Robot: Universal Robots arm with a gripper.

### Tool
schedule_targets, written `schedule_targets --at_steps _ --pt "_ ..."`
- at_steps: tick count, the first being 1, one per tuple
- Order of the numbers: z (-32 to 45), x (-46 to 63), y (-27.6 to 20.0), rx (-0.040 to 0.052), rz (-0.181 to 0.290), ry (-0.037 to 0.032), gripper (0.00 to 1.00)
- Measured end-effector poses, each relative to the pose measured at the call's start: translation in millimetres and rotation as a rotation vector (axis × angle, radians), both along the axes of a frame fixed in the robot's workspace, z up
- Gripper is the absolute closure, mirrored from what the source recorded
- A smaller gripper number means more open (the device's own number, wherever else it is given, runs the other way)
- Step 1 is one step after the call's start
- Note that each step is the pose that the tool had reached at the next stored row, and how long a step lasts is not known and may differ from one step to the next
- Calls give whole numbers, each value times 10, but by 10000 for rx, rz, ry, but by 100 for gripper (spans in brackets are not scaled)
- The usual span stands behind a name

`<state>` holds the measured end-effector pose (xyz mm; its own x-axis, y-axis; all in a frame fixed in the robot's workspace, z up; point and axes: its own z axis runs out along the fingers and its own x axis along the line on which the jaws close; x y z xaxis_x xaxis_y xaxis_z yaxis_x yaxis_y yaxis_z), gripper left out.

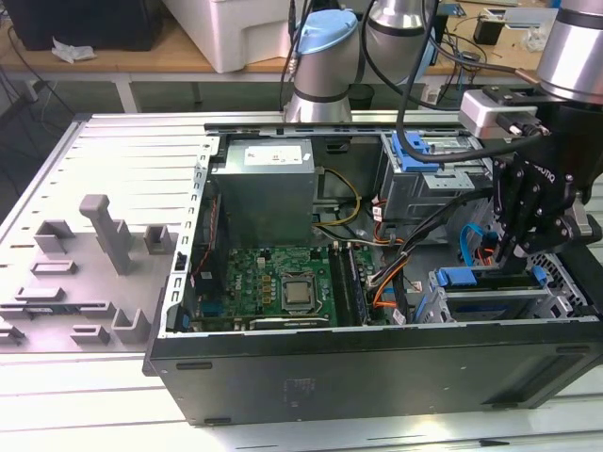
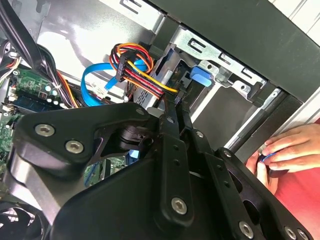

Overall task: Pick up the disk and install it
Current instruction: 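Insert the first disk wire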

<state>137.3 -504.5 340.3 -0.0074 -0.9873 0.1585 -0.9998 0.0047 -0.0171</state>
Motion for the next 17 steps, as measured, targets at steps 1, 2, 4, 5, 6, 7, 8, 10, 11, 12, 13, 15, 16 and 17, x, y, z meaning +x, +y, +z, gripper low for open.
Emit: schedule_targets --at_steps 1,2,4,5,6,7,8,10,11,12,13,15,16,17 --pt "-2 0 0 0 0 0 83" --pt "-2 0 0 -1 0 0 83" --pt "-5 0 0 -1 0 0 83" --pt "-7 0 0 -1 0 0 83" --pt "-9 0 0 -2 0 0 83" --pt "-11 0 0 -3 0 0 83" --pt "-12 0 0 -6 0 0 83" --pt "-16 0 0 -7 0 0 83" --pt "-18 0 0 -7 0 0 83" --pt "-20 0 0 -7 0 0 83" --pt "-21 0 0 -6 0 0 83" --pt "-21 0 0 -6 0 0 83" --pt "-21 0 0 -7 0 0 83" --pt "-21 0 0 -6 0 0 83"
